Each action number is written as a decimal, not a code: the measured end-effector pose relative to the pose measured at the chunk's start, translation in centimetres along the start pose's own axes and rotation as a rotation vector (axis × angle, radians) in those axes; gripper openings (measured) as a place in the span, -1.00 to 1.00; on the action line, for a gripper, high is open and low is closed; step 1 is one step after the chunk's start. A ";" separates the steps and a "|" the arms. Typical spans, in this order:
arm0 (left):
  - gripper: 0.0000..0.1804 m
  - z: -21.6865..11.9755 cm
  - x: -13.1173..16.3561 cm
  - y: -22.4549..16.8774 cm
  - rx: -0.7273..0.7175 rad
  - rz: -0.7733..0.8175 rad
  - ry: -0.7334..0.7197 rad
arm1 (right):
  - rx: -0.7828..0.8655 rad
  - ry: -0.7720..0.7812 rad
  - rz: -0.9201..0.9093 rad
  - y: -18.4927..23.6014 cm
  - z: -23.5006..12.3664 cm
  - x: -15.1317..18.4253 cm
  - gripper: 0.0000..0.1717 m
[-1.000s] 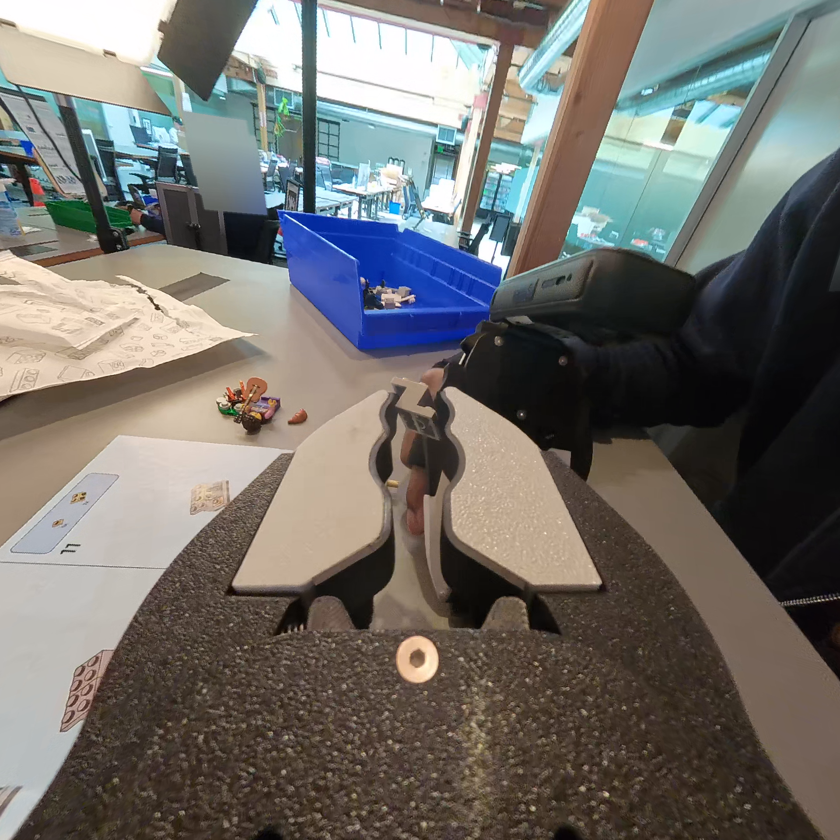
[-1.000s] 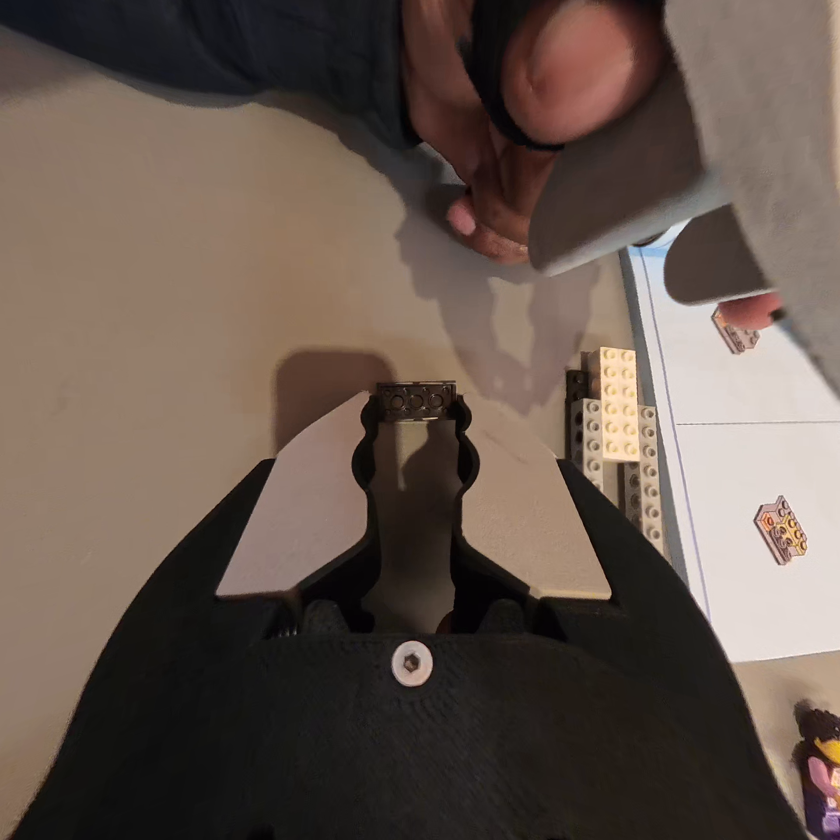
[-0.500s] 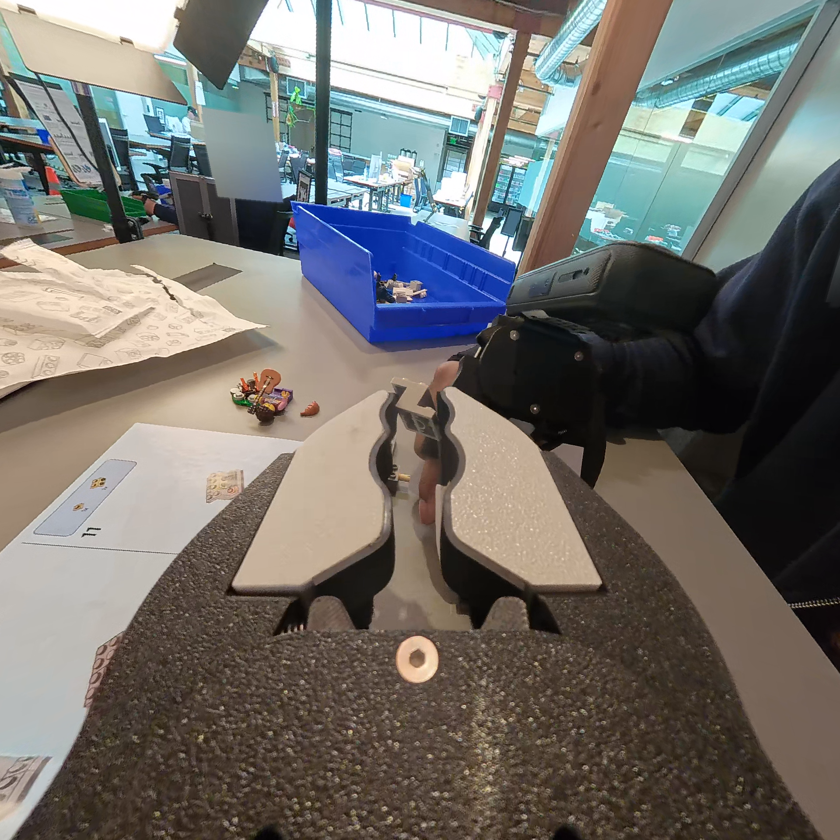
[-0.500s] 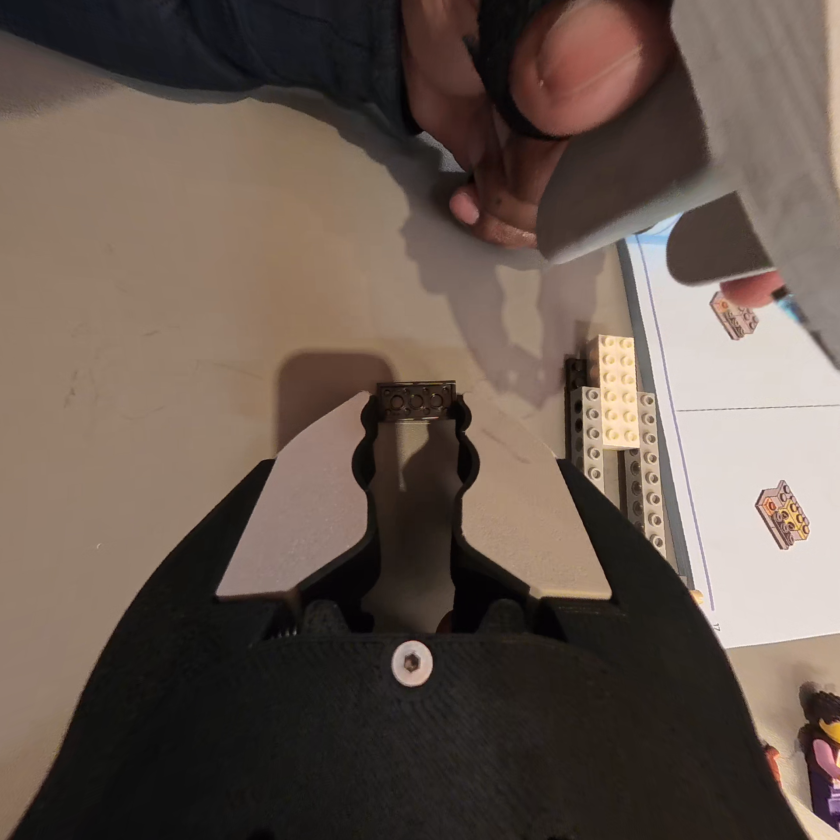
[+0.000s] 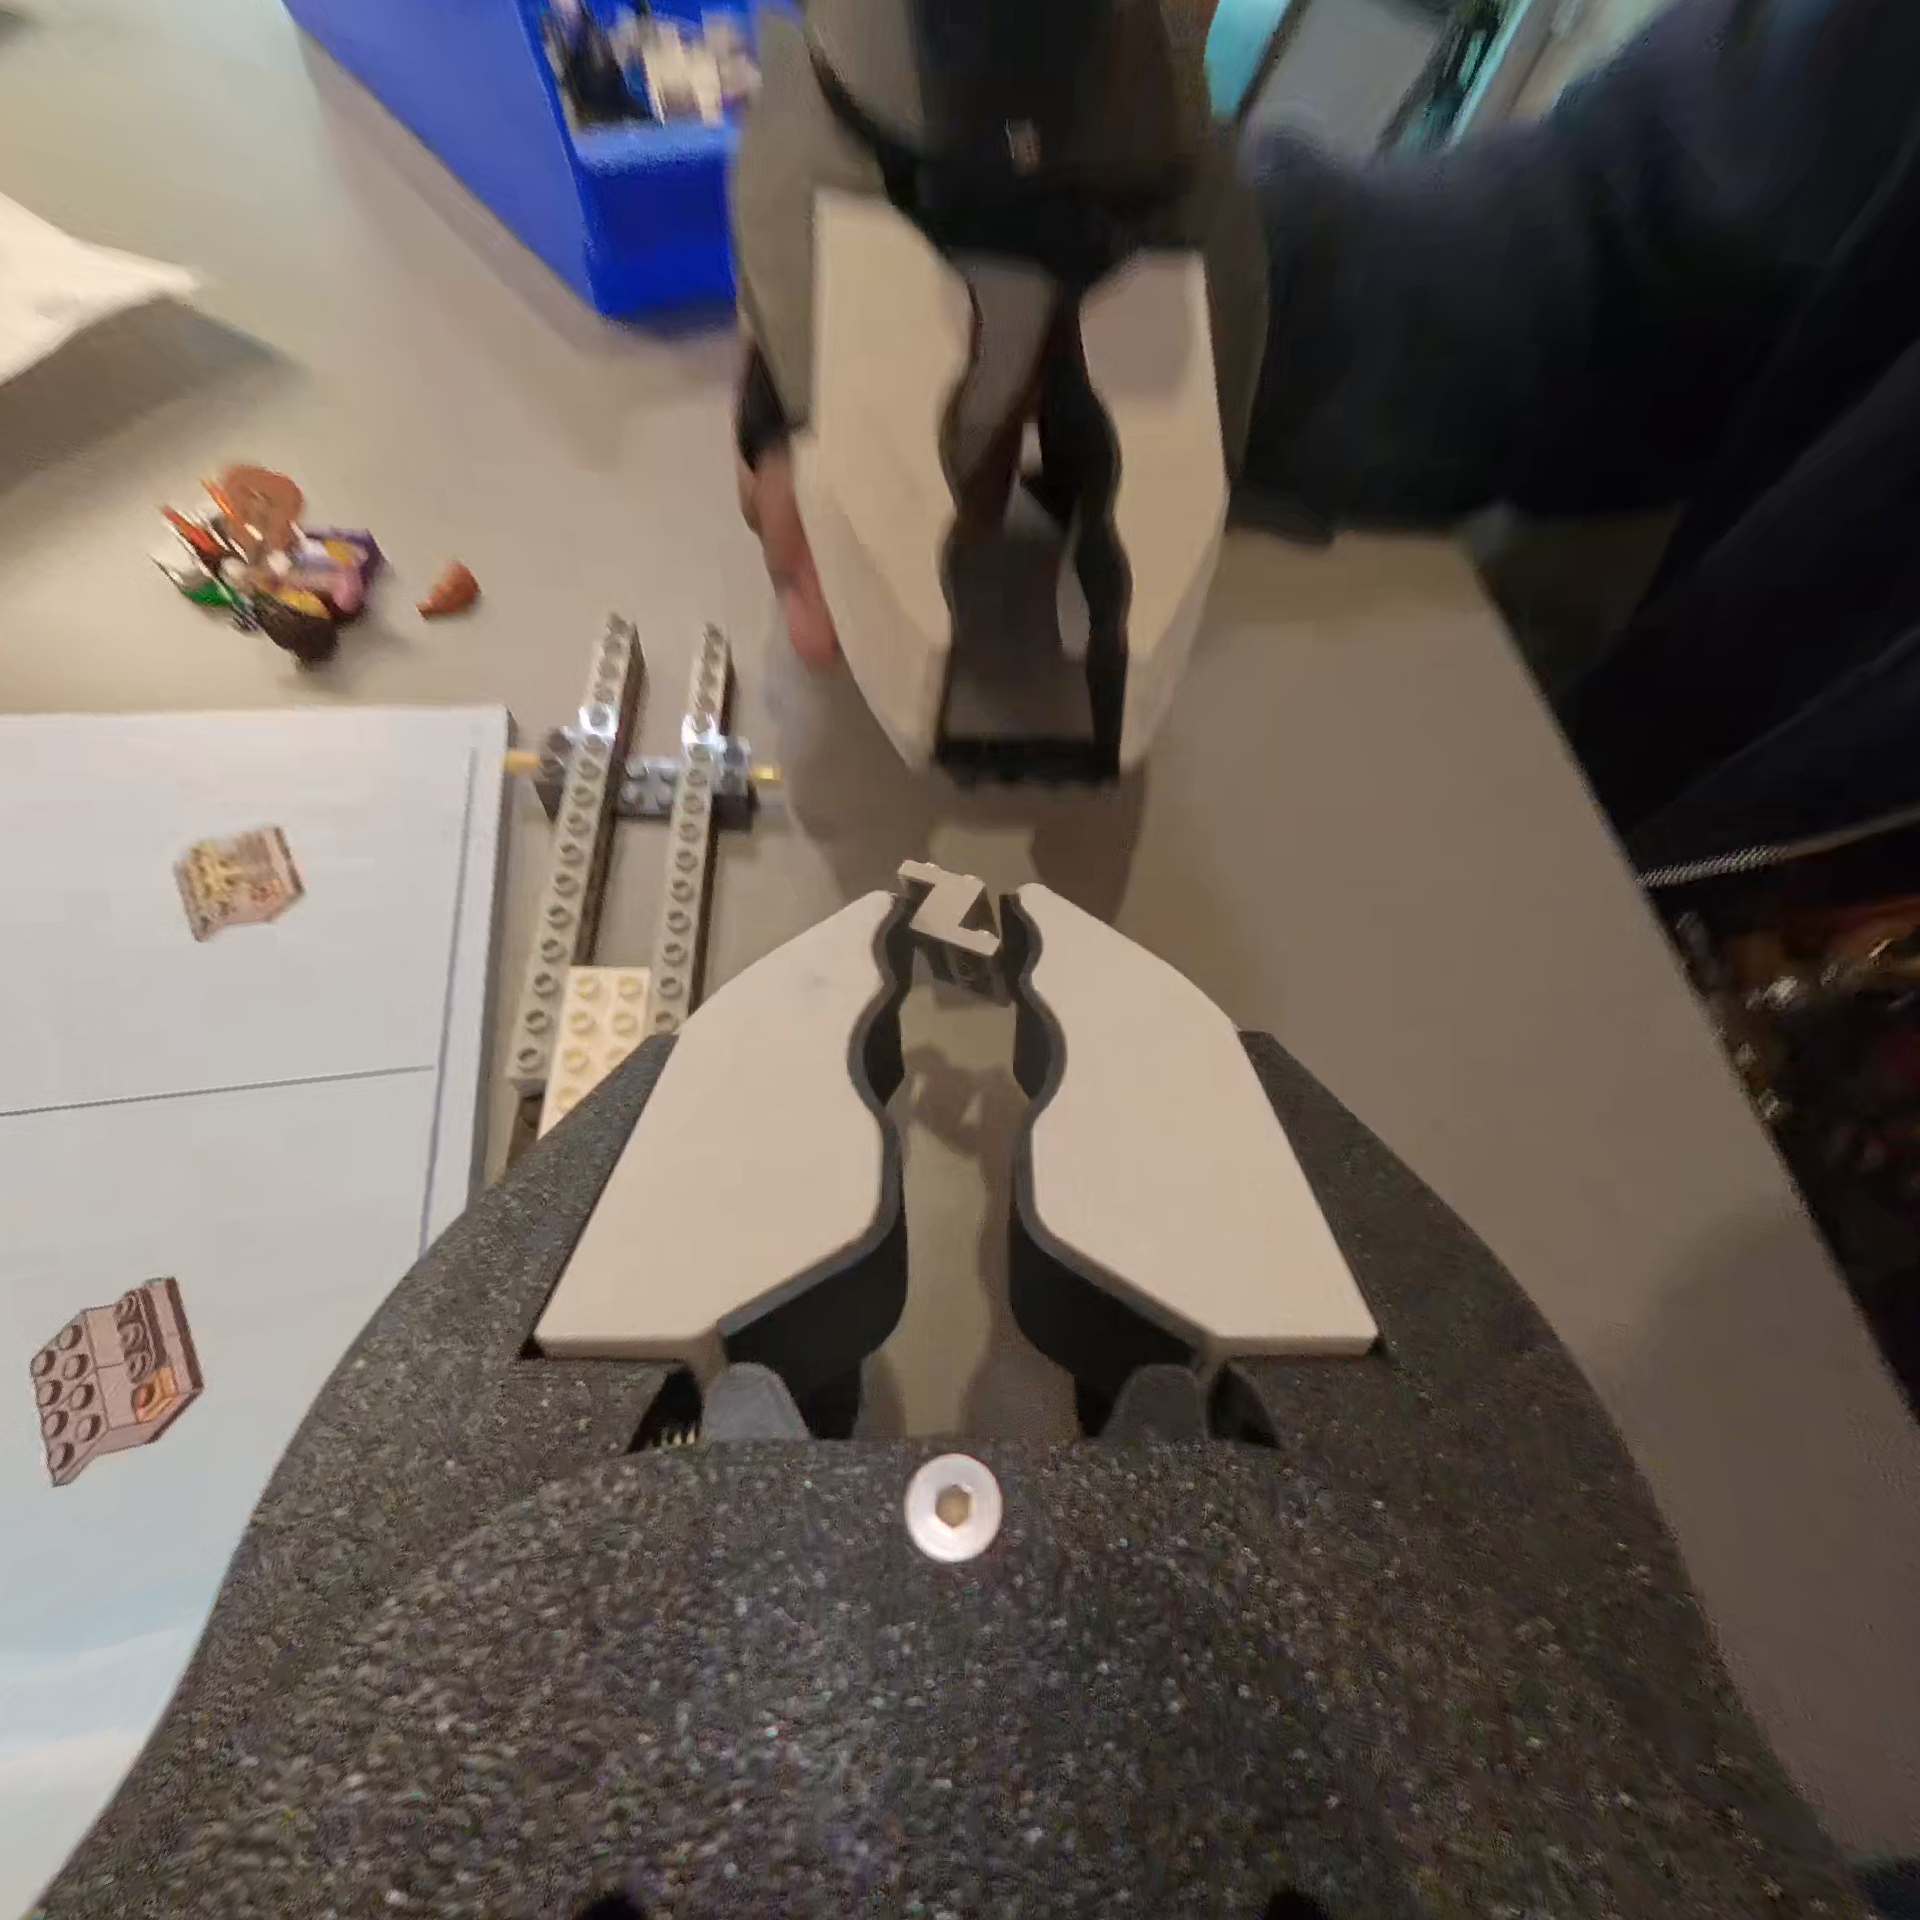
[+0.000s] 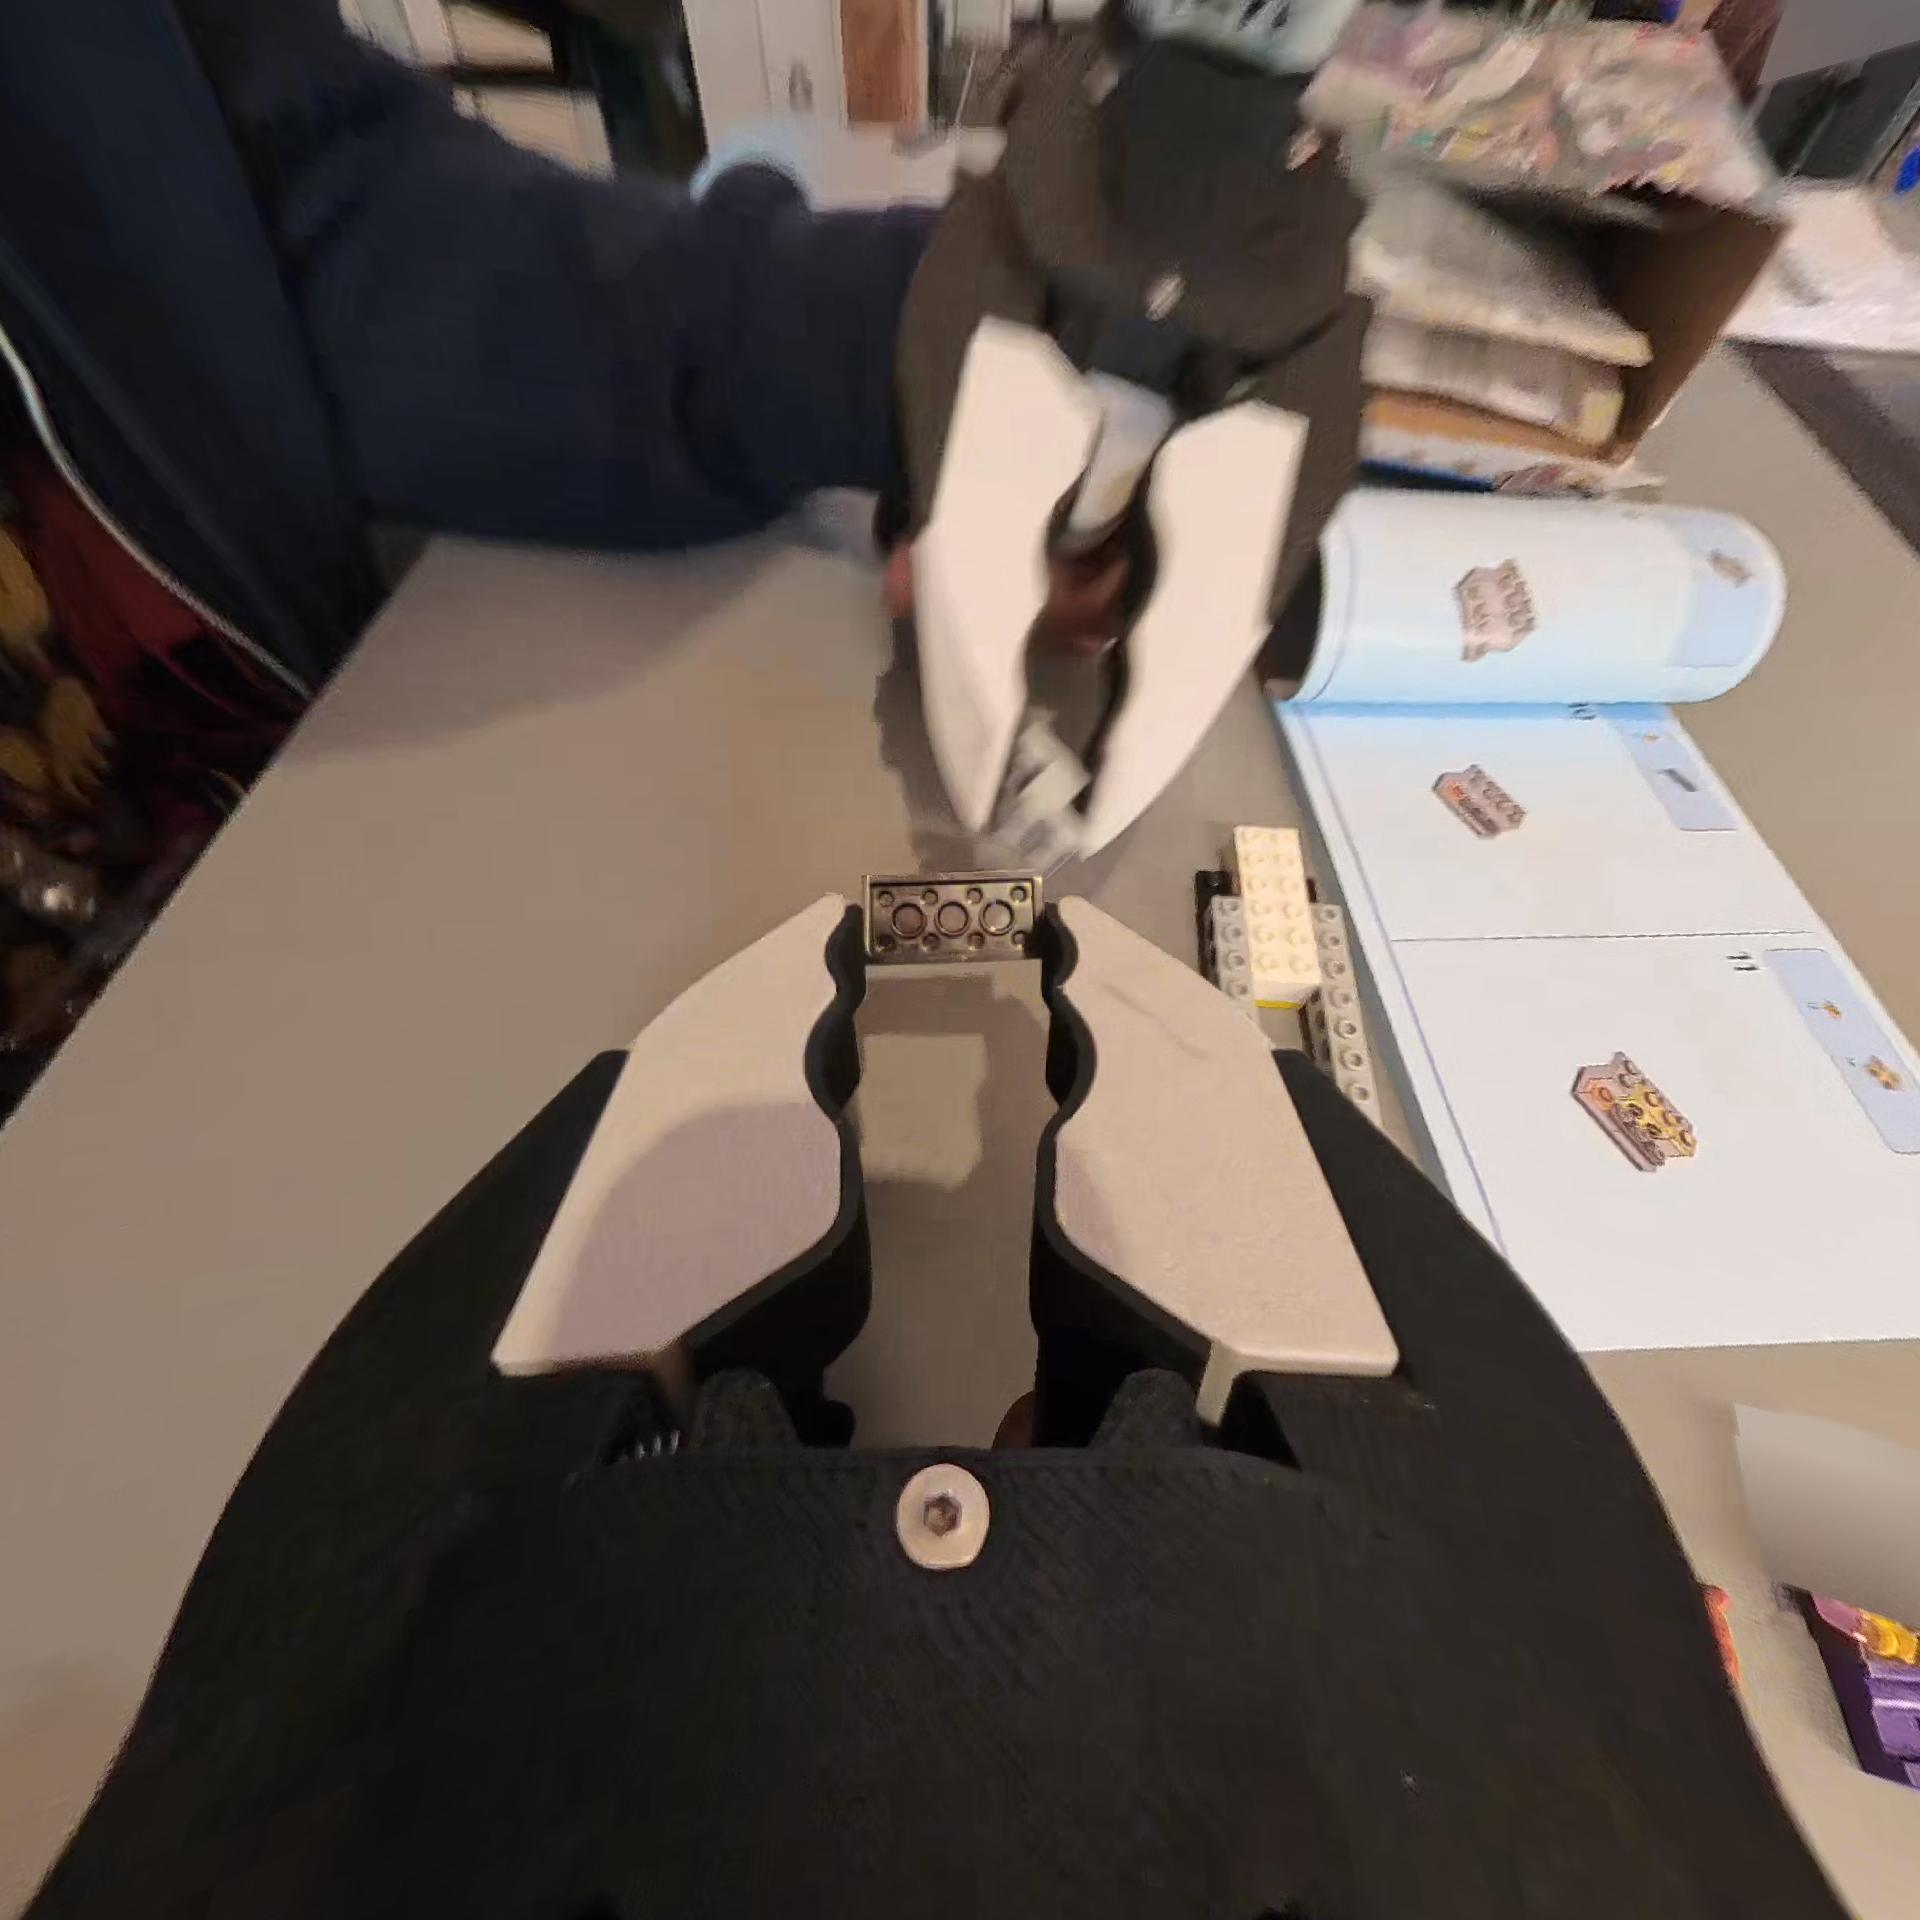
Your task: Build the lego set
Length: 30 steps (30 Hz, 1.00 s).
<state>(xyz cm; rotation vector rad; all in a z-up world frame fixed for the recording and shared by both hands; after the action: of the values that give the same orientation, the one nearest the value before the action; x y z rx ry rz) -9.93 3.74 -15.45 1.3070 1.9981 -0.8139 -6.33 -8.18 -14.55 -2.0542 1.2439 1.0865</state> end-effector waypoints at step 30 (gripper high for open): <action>-0.66 -2.2 -1.9 1.9 0.429 -0.481 -0.463 | 0.593 -0.193 -0.313 -0.5 0.9 -3.1 -0.62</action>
<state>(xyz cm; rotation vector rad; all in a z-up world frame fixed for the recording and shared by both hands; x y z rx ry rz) -7.92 4.96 -12.96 0.7328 1.8239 -1.6754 -7.07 -5.77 -12.44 -1.5773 0.9571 0.6493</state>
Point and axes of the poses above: each gripper's, where its closed fingertips meet, z out along the fingers, x out of its underside, y = z × x across the jaws, the point moved 6 cm from there along -z, back along the fingers, and after that the axes turned 10 degrees about y, right-handed, at the moved point
